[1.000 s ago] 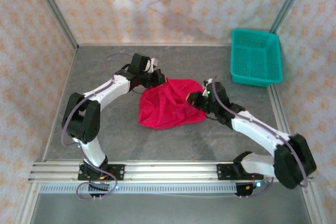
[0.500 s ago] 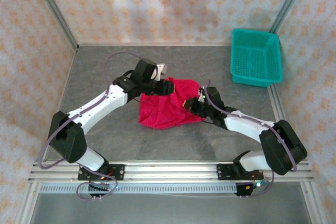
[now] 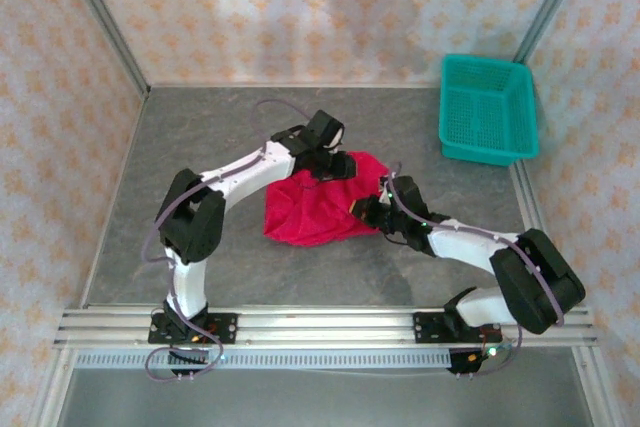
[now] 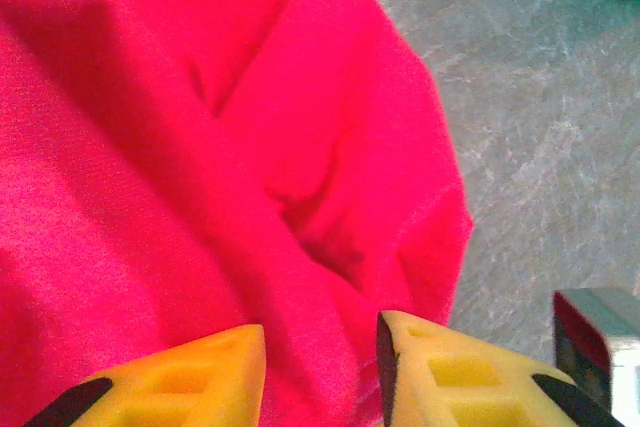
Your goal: Fold the inside-out t-shirt
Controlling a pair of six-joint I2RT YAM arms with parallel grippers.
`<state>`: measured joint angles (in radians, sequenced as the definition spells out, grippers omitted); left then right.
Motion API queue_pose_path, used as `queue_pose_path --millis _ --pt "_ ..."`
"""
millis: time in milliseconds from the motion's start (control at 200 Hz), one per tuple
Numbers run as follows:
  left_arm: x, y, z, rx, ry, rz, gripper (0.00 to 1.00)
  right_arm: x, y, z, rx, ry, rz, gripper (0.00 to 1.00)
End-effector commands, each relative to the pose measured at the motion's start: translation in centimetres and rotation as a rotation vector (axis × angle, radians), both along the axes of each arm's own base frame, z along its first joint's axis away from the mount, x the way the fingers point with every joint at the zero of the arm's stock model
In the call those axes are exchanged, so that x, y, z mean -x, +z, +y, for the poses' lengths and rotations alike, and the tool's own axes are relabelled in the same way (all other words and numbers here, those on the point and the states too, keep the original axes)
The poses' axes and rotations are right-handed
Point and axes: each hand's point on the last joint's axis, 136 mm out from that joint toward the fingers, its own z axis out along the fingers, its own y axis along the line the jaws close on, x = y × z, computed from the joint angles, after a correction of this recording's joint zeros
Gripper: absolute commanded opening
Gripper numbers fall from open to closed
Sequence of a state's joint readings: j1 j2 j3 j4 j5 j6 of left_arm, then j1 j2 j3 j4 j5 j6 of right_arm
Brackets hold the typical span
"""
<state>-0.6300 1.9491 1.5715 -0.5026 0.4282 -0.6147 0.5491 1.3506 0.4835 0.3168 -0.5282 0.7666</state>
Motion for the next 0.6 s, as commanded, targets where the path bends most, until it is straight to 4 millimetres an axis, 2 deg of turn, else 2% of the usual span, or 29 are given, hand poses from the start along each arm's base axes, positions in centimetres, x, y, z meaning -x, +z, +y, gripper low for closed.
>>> queue_pose_path --millis 0,100,170,225,240,260,340,430,465,485,535,595 --pt "0.1 0.1 0.2 -0.042 0.034 0.011 0.31 -0.1 0.0 0.2 -0.009 -0.001 -0.025 0.00" --pt "0.4 -1.1 1.9 -0.131 0.051 0.016 0.24 0.0 -0.3 0.0 0.002 -0.005 -0.025 0.00" --pt "0.7 -0.9 2.6 -0.152 0.060 0.013 0.23 0.0 -0.6 -0.1 0.011 -0.006 -0.021 0.00" --pt "0.7 -0.3 2.2 -0.118 0.067 -0.004 0.23 0.1 -1.0 -0.2 0.019 -0.006 -0.013 0.00" --pt "0.7 1.0 2.1 -0.091 0.070 -0.027 0.23 0.1 -1.1 -0.2 0.020 -0.006 -0.011 0.00" --pt "0.6 1.6 1.9 -0.072 0.071 -0.041 0.23 0.1 -1.2 -0.2 0.020 -0.007 -0.009 0.00" --pt "0.3 2.3 1.6 -0.054 0.079 -0.056 0.24 0.1 -1.3 -0.1 0.013 -0.009 -0.006 0.00" --pt "0.3 1.9 0.4 -0.022 0.064 -0.033 0.23 0.1 -1.4 -0.1 0.010 -0.009 -0.003 0.00" --pt "0.3 2.3 -0.3 0.006 0.056 -0.034 0.23 0.0 -1.4 -0.1 0.010 -0.010 -0.005 0.00" --pt "0.4 1.2 -0.7 -0.001 0.050 -0.013 0.23 0.0 -1.4 -0.1 0.009 -0.010 -0.004 0.00" --pt "0.5 0.6 -1.4 -0.005 0.038 -0.006 0.22 0.0 -1.3 -0.1 0.010 -0.010 -0.005 0.00" --pt "0.6 -0.4 -1.4 -0.033 0.037 0.009 0.21 0.1 -1.4 -0.2 0.012 -0.013 -0.005 0.00"
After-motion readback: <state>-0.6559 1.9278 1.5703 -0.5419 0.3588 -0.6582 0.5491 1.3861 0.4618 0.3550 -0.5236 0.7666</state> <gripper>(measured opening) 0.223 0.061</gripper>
